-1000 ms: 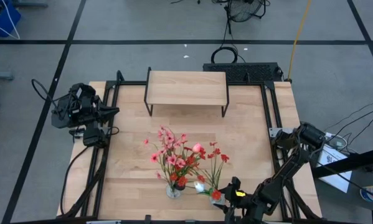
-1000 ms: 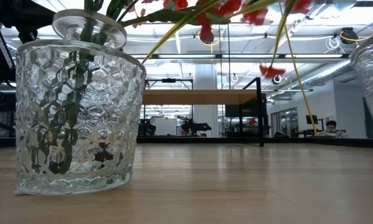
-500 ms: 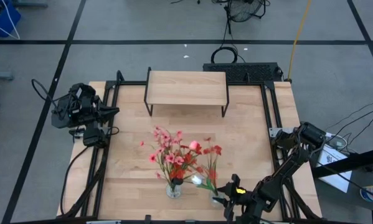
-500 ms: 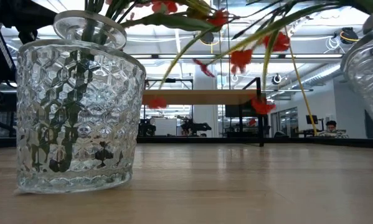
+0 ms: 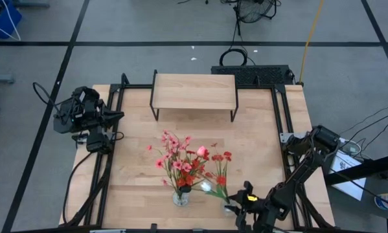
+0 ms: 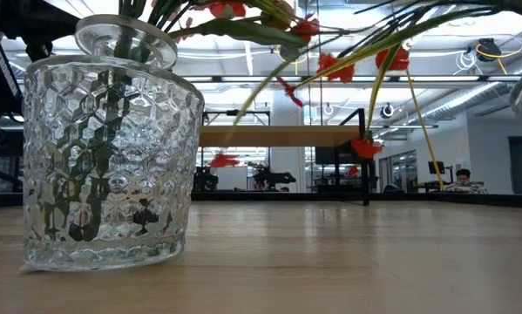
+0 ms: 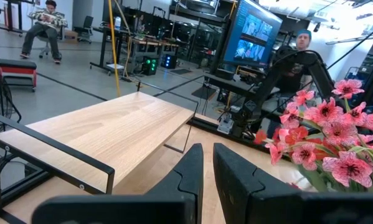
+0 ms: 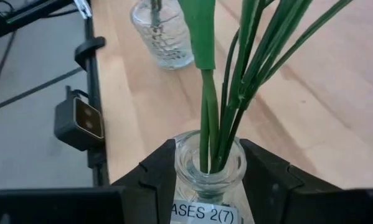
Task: Pick and place flowers into a vace then onto a shelf
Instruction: Put the right transparent vase with flowers on the shelf
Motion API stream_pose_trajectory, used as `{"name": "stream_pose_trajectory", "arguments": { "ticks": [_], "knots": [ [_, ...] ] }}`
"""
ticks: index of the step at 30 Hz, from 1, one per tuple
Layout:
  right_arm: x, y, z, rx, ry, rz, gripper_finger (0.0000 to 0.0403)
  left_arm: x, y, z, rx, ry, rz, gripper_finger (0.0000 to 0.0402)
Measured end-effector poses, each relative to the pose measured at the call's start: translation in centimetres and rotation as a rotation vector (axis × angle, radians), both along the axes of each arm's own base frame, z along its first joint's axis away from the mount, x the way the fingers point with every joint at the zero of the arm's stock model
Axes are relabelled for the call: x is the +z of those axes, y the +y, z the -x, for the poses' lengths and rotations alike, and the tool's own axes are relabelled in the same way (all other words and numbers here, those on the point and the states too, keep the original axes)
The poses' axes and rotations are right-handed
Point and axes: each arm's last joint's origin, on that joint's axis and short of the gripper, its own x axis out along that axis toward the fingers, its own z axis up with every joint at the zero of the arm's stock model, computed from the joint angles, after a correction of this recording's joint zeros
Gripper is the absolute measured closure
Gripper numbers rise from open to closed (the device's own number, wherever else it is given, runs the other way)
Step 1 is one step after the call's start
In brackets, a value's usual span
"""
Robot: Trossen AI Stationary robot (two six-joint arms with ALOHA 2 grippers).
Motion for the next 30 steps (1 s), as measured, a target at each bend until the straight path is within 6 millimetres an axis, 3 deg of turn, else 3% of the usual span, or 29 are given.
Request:
{"name": "stream_pose_trajectory", "arguments": {
  "ticks": [13, 30],
  "knots": [
    [4.7, -3.8, 1.7, -0.137, -0.077, 0.135, 0.0266, 0.0, 0.0, 0.0, 0.0, 0.0, 0.0, 0.036],
    [11.6, -12.8, 0.2, -0.355, -0.166, 0.372, 0.0266, 0.0, 0.0, 0.0, -0.001, 0.0, 0.002, 0.036]
  ]
}}
